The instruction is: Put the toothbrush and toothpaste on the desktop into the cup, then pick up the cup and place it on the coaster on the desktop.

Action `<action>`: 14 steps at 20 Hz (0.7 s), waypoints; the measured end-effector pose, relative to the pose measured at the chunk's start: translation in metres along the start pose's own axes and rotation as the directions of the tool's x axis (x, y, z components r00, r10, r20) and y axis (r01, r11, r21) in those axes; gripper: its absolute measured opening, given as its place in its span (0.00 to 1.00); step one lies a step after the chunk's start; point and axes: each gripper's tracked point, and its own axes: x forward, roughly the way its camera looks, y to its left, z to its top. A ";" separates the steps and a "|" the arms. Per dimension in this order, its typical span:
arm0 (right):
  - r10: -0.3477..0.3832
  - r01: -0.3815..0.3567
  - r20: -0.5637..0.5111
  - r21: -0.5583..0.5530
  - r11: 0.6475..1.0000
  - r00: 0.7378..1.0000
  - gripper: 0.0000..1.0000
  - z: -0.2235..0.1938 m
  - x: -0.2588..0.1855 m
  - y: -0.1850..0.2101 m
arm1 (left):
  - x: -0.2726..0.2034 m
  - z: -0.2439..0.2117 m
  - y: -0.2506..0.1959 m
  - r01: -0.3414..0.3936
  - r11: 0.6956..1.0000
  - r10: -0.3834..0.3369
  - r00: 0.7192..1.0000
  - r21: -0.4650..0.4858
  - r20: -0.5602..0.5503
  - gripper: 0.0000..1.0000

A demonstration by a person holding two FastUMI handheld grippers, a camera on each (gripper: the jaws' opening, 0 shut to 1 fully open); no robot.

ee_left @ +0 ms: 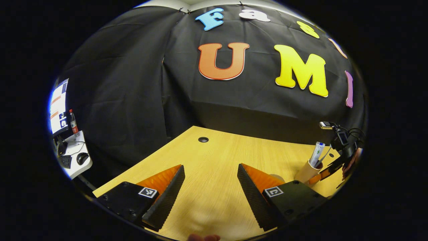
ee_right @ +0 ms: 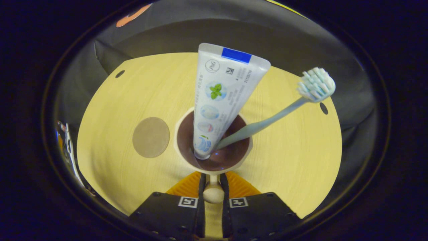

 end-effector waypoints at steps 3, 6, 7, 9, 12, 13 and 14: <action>-0.007 0.007 0.008 -0.002 1.000 1.000 0.09 0.000 -0.002 0.000 | 0.005 0.003 -0.012 0.013 1.000 -0.013 1.000 0.004 0.001 1.00; -0.012 0.012 0.024 -0.003 1.000 1.000 0.08 0.003 -0.002 0.001 | 0.004 0.001 -0.007 0.015 1.000 -0.015 1.000 0.004 0.002 1.00; -0.015 0.015 0.036 -0.008 1.000 0.999 0.08 0.004 -0.002 0.001 | 0.003 0.001 -0.005 0.013 1.000 -0.013 1.000 0.001 0.002 1.00; -0.011 0.013 0.059 -0.025 1.000 0.998 0.08 0.005 0.000 0.003 | 0.000 -0.001 -0.001 0.006 1.000 -0.006 1.000 -0.003 -0.002 1.00; 0.013 -0.009 0.076 -0.052 0.999 0.997 0.08 0.006 -0.001 0.003 | -0.003 0.001 0.008 -0.007 1.000 0.007 1.000 -0.013 0.001 1.00; 0.021 -0.016 0.078 -0.064 0.998 0.997 0.08 0.007 -0.001 0.003 | -0.005 0.001 0.012 -0.014 1.000 0.014 1.000 -0.016 0.001 1.00; 0.027 -0.021 0.078 -0.079 0.997 0.997 0.06 0.007 -0.002 0.003 | -0.006 0.001 0.016 -0.020 1.000 0.020 1.000 -0.019 0.001 1.00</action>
